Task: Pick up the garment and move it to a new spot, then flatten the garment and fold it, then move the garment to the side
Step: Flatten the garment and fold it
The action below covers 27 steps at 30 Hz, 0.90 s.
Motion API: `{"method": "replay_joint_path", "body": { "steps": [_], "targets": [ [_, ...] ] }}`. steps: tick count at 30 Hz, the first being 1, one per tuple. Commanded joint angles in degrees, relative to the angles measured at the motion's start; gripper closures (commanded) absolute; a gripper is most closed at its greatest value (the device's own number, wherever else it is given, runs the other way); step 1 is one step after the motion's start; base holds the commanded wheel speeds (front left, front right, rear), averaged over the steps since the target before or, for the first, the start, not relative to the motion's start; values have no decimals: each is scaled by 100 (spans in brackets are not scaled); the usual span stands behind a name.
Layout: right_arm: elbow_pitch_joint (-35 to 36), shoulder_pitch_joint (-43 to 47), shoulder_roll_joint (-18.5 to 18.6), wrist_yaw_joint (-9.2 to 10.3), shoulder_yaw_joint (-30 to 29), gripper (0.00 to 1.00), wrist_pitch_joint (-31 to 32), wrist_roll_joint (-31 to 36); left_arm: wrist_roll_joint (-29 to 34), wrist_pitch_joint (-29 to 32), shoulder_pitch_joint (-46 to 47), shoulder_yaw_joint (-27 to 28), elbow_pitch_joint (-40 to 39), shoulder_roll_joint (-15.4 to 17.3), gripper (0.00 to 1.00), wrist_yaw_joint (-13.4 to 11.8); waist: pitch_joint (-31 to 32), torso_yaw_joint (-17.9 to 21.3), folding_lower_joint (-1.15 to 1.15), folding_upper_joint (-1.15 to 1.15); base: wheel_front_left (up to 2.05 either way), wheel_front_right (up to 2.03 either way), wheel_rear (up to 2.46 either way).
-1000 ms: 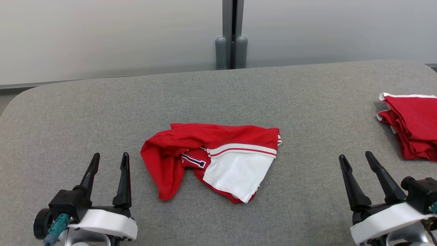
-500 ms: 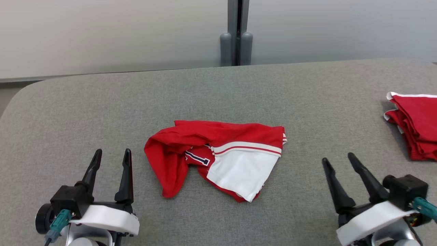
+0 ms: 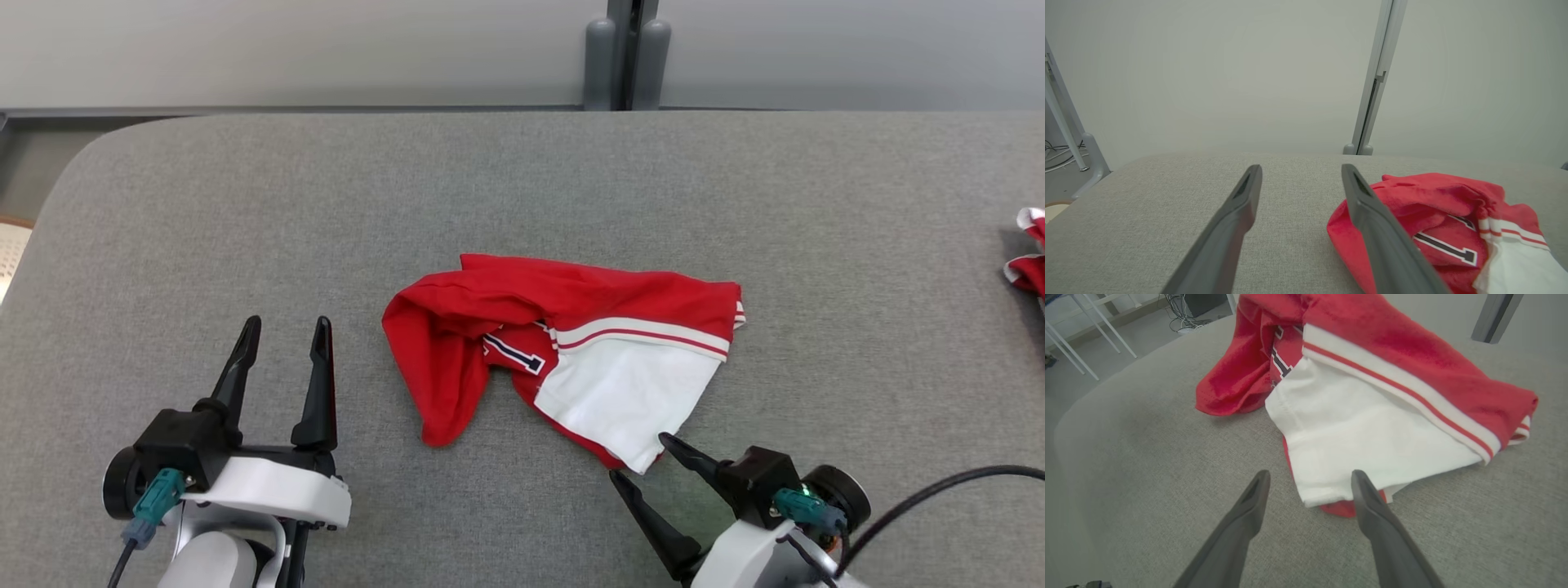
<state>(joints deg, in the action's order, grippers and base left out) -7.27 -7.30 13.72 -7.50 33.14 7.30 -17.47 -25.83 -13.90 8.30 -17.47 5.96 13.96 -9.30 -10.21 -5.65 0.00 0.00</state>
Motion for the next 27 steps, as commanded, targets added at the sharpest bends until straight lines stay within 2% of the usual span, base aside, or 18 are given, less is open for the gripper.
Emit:
{"method": "replay_joint_path", "body": {
  "steps": [1,3,4,5,6,7,17,20,27],
  "targets": [
    [-61,-122,38,1,42,0,-41,80,13,-36,93,24,18,13,0,25,-67,-47,0,0,0,0,0],
    [-216,-231,29,1,67,0,-86,154,23,-53,109,22,39,-25,0,17,-109,-56,0,0,0,0,0],
    [-299,-282,26,1,63,8,-88,166,27,-62,129,27,47,-38,0,17,-130,-58,0,0,0,0,0],
    [-354,-317,-9,2,61,56,-118,144,25,-73,152,33,65,-45,0,31,-145,-60,0,0,0,0,0],
    [-385,-369,-18,1,40,65,-171,152,28,-76,168,34,75,-57,0,43,-156,-65,0,0,0,0,0],
    [-416,-392,-27,1,15,100,-202,137,37,-83,169,31,85,-68,0,45,-158,-65,0,0,0,0,0],
    [-226,-472,-19,1,-476,100,-504,80,83,-110,174,77,63,-90,0,-3,-153,57,0,0,0,0,0],
    [-26,-488,-17,1,-883,100,-663,86,99,-117,167,94,41,-92,0,-18,-141,113,0,0,0,0,0],
    [491,-316,-54,2,-2256,100,-803,291,112,-120,138,123,-1,-86,0,-17,-173,248,0,0,0,0,0]
  ]
}}
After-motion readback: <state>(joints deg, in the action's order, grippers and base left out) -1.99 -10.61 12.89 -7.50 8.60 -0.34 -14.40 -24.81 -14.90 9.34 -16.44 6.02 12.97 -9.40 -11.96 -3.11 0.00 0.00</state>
